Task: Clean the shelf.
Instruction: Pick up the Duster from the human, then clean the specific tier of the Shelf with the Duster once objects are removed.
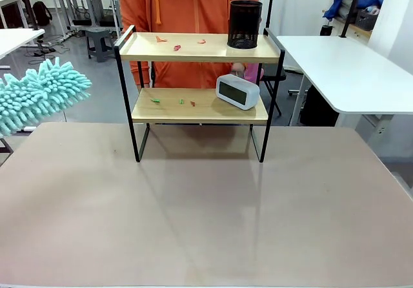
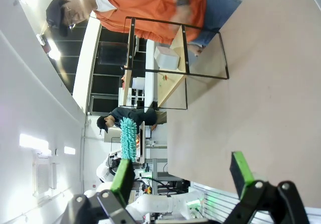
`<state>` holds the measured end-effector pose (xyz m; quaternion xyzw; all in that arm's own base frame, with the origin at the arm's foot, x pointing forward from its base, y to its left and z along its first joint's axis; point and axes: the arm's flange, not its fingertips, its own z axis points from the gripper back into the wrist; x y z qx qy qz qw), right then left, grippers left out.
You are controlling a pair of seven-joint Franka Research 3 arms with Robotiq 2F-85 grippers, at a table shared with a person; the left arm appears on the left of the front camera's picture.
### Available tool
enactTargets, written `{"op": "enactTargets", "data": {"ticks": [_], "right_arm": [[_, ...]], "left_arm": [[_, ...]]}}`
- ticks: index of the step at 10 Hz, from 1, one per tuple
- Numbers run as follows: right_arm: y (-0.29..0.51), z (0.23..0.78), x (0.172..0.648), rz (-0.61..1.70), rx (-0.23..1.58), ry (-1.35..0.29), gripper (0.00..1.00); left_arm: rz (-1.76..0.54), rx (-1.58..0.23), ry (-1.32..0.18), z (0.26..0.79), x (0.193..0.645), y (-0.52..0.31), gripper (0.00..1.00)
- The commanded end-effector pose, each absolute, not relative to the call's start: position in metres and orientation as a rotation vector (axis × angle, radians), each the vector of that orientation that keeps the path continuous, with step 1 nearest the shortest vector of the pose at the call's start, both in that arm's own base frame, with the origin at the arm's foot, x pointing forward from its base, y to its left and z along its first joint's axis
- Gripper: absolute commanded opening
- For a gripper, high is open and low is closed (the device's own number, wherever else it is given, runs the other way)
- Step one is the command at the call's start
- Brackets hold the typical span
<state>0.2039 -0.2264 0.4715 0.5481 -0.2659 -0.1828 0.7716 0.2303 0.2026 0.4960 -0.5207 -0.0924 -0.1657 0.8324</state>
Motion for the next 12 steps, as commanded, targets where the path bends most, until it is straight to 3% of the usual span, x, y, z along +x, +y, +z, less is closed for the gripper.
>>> {"op": "enactTargets", "data": {"ticks": [1, 12], "right_arm": [[-0.2281, 0.4742, 0.2054, -0.373, 1.196, -0.604, 1.00], [-0.2281, 0.4742, 0.2054, -0.373, 1.196, -0.604, 1.00]], "left_arm": [[-0.291, -1.119, -0.221, 0.5026, 0.2260, 0.2087, 0.00], [-0.291, -1.119, -0.221, 0.5026, 0.2260, 0.2087, 0.00]]}}
